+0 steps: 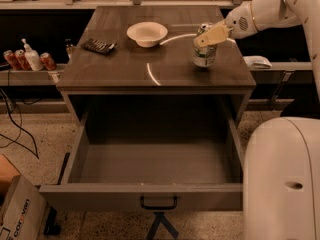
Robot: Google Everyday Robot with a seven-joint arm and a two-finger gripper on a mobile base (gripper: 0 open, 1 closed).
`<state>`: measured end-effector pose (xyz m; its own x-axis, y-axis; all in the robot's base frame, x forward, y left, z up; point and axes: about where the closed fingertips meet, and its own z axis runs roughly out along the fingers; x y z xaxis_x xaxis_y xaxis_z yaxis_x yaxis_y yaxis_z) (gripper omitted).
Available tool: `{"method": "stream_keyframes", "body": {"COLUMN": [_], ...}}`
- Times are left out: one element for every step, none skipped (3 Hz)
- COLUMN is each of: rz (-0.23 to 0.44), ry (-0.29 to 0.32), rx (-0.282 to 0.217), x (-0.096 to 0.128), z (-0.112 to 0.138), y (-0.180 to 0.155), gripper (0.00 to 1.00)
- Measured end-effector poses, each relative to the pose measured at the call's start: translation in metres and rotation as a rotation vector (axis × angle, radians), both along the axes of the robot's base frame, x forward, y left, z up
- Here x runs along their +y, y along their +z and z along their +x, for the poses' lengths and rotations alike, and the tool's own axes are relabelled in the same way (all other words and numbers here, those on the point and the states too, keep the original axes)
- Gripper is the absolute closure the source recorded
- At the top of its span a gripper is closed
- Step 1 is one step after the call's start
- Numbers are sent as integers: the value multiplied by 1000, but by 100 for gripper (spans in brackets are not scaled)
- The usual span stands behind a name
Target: Pick 7up can from top drawer and place on counter
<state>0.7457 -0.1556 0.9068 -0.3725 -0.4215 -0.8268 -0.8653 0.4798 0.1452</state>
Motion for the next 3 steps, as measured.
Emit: {"method": "stream_keyframes", "body": {"rz": [1,3,3], "ry": [3,6,8], "rx": [3,6,8], "x": [3,6,8], "z": [1,3,3], "y": [-2,-5,-6], "gripper": [28,5,0]}}
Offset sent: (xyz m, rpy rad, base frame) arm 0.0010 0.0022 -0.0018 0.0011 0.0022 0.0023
